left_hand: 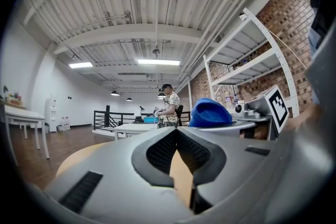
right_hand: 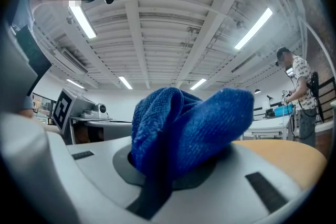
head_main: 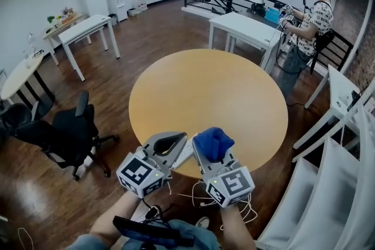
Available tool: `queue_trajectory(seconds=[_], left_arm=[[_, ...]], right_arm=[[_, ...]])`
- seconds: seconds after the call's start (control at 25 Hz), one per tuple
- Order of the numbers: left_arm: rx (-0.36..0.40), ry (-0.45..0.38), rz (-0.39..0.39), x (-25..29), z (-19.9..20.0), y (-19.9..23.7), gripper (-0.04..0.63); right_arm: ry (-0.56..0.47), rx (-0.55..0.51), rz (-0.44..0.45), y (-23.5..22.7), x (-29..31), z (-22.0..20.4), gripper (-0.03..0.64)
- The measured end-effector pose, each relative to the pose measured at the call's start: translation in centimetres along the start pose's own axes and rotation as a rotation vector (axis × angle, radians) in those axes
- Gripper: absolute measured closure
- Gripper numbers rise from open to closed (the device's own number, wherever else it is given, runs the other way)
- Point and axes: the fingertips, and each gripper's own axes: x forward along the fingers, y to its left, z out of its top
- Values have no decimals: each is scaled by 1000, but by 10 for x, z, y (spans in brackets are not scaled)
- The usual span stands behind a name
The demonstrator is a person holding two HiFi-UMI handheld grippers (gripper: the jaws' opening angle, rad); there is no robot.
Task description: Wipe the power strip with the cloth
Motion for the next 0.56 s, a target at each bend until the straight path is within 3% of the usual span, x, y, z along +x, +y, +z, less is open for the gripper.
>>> queue_trajectory(seconds=[0.56], left_arm=[[-15, 27, -13, 1, -3, 4, 583]], right_arm=[[6, 9, -10, -4, 6, -4, 568]])
